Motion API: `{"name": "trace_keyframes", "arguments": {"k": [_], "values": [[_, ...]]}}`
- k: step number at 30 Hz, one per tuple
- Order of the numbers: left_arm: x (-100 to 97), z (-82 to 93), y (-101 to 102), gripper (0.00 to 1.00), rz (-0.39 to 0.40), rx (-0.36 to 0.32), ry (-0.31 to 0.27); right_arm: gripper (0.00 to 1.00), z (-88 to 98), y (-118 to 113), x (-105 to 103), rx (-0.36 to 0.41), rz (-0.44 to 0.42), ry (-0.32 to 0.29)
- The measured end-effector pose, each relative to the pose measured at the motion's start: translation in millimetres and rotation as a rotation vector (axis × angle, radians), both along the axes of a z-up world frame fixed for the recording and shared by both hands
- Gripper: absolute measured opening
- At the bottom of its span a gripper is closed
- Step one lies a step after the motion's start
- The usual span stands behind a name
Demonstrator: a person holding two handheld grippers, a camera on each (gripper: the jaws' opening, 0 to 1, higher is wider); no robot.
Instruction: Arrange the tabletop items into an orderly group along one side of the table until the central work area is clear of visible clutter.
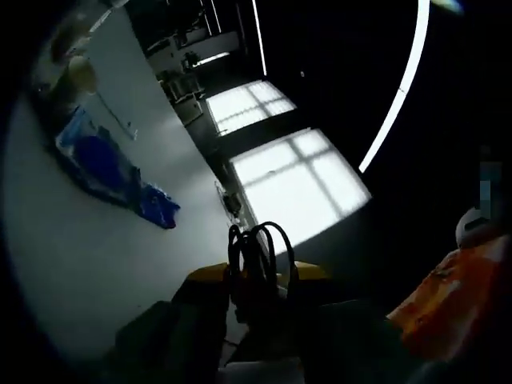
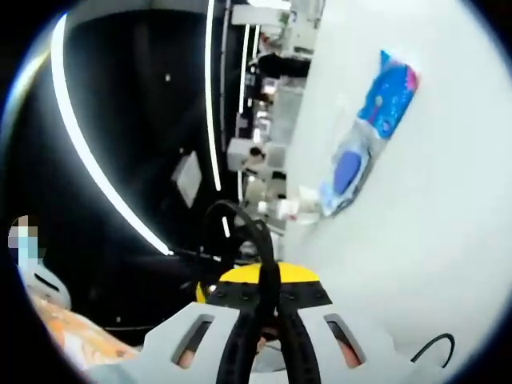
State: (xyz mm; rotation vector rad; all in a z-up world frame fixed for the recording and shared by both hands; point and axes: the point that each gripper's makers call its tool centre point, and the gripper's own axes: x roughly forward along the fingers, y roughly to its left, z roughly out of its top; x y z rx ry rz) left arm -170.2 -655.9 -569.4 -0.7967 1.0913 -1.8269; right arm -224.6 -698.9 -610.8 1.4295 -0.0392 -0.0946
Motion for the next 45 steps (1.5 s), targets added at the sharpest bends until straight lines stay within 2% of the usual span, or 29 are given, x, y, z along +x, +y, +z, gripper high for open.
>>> {"name": "trace_keyframes", "arguments": {"k": [2, 3, 5, 6, 10, 16, 18, 21, 25, 33, 39, 45], "values": [[6.2, 0.4, -2, 0.70, 0.058, -0.042, -0.101, 0.02, -3.5, -2, -2, -0.004, -0.007, 0.017], [7.2, -0.7, -2, 0.78, 0.070, -0.046, -0.138, 0.02, -5.8, -2, -2, -0.008, -0.005, 0.029], [4.5, -5.8, 1, 0.90, 0.053, -0.032, -0.182, 0.02, -8.6, -2, -4, -0.018, 0.001, 0.045], [3.0, -7.5, 2, 0.93, 0.044, -0.024, -0.193, 0.02, -8.6, -2, -4, -0.019, 0.001, 0.045], [-0.7, -18.3, 7, 0.92, 0.020, 0.008, -0.249, 0.02, -12.8, -5, -6, -0.015, -0.010, 0.055], [-0.7, -25.2, 14, 0.90, 0.008, 0.034, -0.235, 0.02, -19.0, -19, -13, -0.026, -0.027, 0.083], [-1.2, -26.7, 16, 0.90, -0.002, 0.044, -0.233, 0.02, -26.1, -31, -18, -0.046, -0.046, 0.111], [-4.3, -28.7, 20, 0.90, -0.019, 0.038, -0.265, 0.02, -34.9, -47, -24, -0.057, -0.054, 0.141], [-6.2, -27.3, 22, 0.90, -0.029, 0.033, -0.258, 0.02, -40.4, -68, -31, -0.067, -0.078, 0.159], [-7.4, -37.5, 25, 0.90, -0.047, 0.071, -0.270, 0.02, -45.1, -93, -28, -0.114, -0.065, 0.176], [-11.6, -34.9, 23, 0.90, -0.053, 0.068, -0.262, 0.02, -77.6, -105, -24, -0.132, -0.039, 0.256], [-6.7, -37.2, 23, 0.90, -0.032, 0.080, -0.249, 0.02, -88.7, -123, -24, -0.190, -0.041, 0.301]]}}
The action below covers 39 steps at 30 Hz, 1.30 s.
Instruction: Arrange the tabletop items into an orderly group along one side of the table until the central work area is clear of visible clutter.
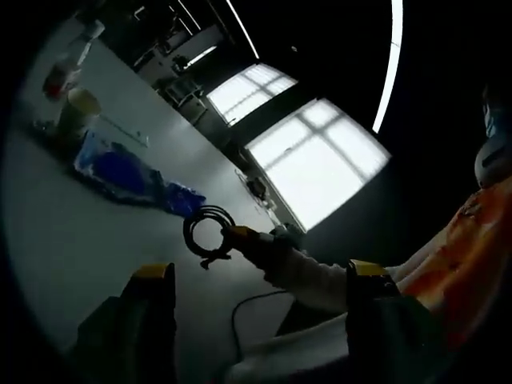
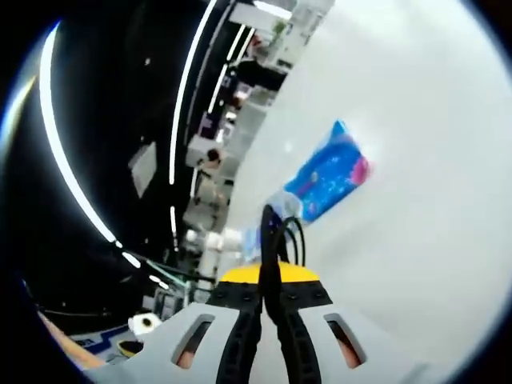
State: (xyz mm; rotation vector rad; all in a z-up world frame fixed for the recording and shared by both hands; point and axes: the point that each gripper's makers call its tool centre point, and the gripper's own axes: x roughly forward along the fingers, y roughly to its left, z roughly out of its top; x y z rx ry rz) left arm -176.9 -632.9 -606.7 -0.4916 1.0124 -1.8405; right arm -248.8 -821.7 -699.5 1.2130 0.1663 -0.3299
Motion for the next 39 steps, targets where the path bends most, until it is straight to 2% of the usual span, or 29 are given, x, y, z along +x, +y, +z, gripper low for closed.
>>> {"name": "trace_keyframes", "arguments": {"k": [4, 7, 12, 16, 18, 22, 26, 31, 36, 39], "values": [[1.4, -2.8, 0, 0.90, 0.010, 0.013, 0.009, 0.02, -13.5, -6, -2, -0.017, 0.033, 0.076], [1.7, -2.4, -2, 0.90, 0.012, 0.013, 0.014, 0.03, -13.8, -7, -2, -0.028, 0.038, 0.080], [6.0, -1.1, -5, 0.91, 0.036, -0.004, 0.050, 0.03, -27.6, -16, -10, -0.019, -0.005, 0.127], [7.3, -1.4, -5, 0.91, 0.041, -0.002, 0.050, 0.03, -33.3, -19, -15, -0.046, -0.031, 0.163], [8.1, -3.3, -5, 0.91, 0.042, 0.006, 0.050, 0.03, -39.9, -19, -19, -0.077, -0.028, 0.217], [9.3, -5.3, -6, 0.91, 0.046, 0.014, 0.058, 0.04, -47.4, -21, -23, -0.124, -0.014, 0.265], [10.4, -2.1, -6, 0.91, 0.057, 0.005, 0.083, 0.07, -55.2, -29, -30, -0.192, -0.031, 0.346], [11.3, -3.2, -6, 0.91, 0.062, 0.011, 0.080, 0.08, -53.0, -31, -27, -0.186, -0.048, 0.328], [12.6, -5.7, -5, 0.90, 0.069, 0.017, 0.085, 0.15, -58.7, -31, -30, -0.231, -0.016, 0.385], [12.2, -5.5, -4, 0.90, 0.070, 0.017, 0.089, 0.17, -57.3, -32, -29, -0.257, -0.012, 0.393]]}}
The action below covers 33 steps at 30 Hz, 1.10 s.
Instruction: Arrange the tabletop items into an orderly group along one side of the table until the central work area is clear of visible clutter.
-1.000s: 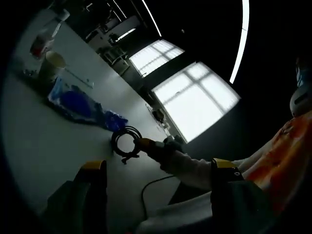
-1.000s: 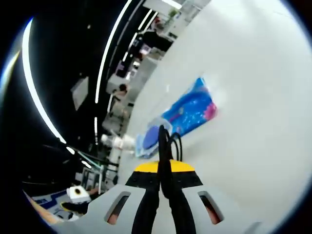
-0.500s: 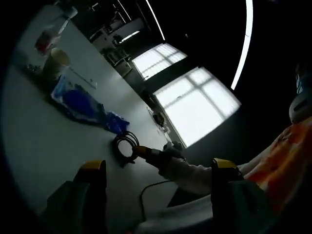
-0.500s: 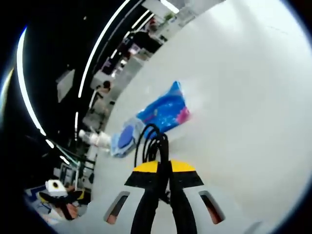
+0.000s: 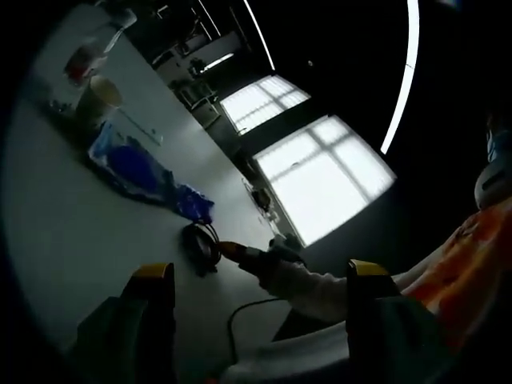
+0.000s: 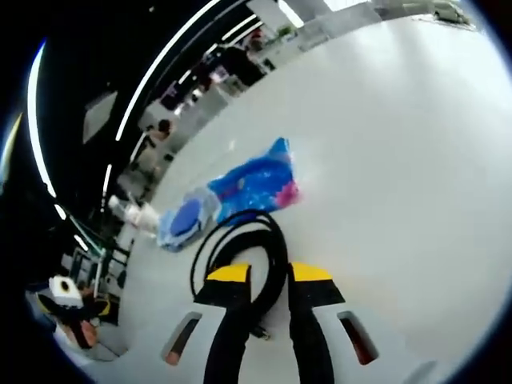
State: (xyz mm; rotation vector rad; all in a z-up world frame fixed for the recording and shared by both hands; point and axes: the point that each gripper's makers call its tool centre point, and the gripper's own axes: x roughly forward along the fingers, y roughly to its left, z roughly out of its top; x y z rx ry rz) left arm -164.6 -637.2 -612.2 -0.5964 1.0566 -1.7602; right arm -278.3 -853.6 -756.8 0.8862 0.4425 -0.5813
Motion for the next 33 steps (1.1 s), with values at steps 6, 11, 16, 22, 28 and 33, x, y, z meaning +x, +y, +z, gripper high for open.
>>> {"name": "trace_keyframes", "arguments": {"k": [6, 11, 16, 22, 28, 33], "values": [[-2.5, -2.8, 1, 0.90, -0.011, 0.010, -0.018, 0.27, 1.1, 1, -1, -0.044, 0.024, 0.047], [3.5, -13.8, 5, 0.90, -0.005, 0.051, -0.139, 0.36, 4.5, 6, -2, -0.080, 0.052, 0.071], [27.8, -30.8, 11, 0.89, 0.053, 0.126, -0.321, 0.47, 10.2, 12, -2, -0.119, 0.079, 0.081], [55.7, -42.0, 17, 0.91, 0.099, 0.214, -0.509, 0.54, 16.3, 23, -3, -0.173, 0.140, 0.112], [82.3, -59.5, 30, 0.88, 0.079, 0.330, -0.686, 0.60, 26.2, 35, -2, -0.199, 0.166, 0.109], [88.9, -60.3, 35, 0.93, 0.108, 0.338, -0.619, 0.68, 31.6, 56, 0, -0.215, 0.213, 0.106]]}}
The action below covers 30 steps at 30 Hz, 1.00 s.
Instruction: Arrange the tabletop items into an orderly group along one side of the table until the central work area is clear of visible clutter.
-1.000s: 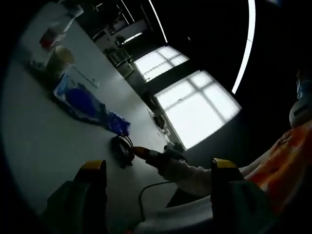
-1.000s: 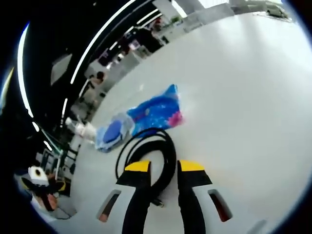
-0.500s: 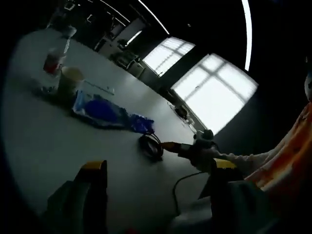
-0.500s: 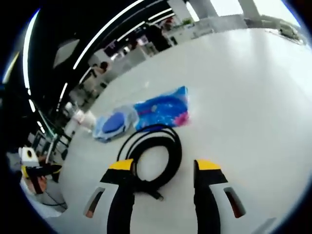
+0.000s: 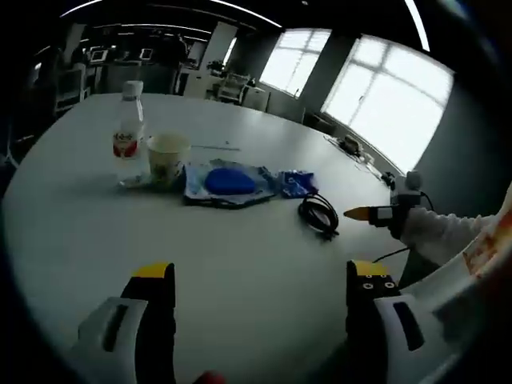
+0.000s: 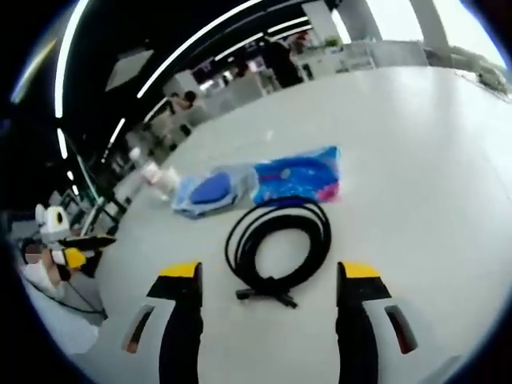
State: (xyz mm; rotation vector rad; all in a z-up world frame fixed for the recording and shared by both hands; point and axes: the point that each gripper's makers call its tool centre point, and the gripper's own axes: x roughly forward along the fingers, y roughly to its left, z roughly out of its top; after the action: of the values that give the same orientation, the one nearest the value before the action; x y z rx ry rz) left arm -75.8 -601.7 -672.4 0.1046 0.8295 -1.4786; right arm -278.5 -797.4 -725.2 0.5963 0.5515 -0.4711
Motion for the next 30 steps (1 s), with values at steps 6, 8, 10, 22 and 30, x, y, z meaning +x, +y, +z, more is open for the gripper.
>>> {"name": "trace_keyframes", "arguments": {"k": [6, 8, 10, 22, 30], "values": [[18.6, -4.8, 14, 0.96, 0.055, 0.018, -0.013, 0.72, 7.2, 19, -7, 0.035, -0.033, -0.024], [24.5, -5.6, 18, 0.97, 0.075, 0.022, -0.012, 0.72, 8.6, 27, -10, 0.031, -0.038, -0.020], [32.0, -7.1, 24, 0.98, 0.099, 0.031, -0.014, 0.73, 10.5, 34, -12, 0.028, -0.039, -0.015], [65.2, -18.5, 64, 1.00, 0.187, 0.117, -0.048, 0.80, 33.6, 61, -34, 0.076, 0.020, 0.042], [73.0, -19.7, 76, 1.00, 0.222, 0.130, -0.044, 0.79, 47.6, 67, -33, 0.078, 0.017, 0.028]]}}
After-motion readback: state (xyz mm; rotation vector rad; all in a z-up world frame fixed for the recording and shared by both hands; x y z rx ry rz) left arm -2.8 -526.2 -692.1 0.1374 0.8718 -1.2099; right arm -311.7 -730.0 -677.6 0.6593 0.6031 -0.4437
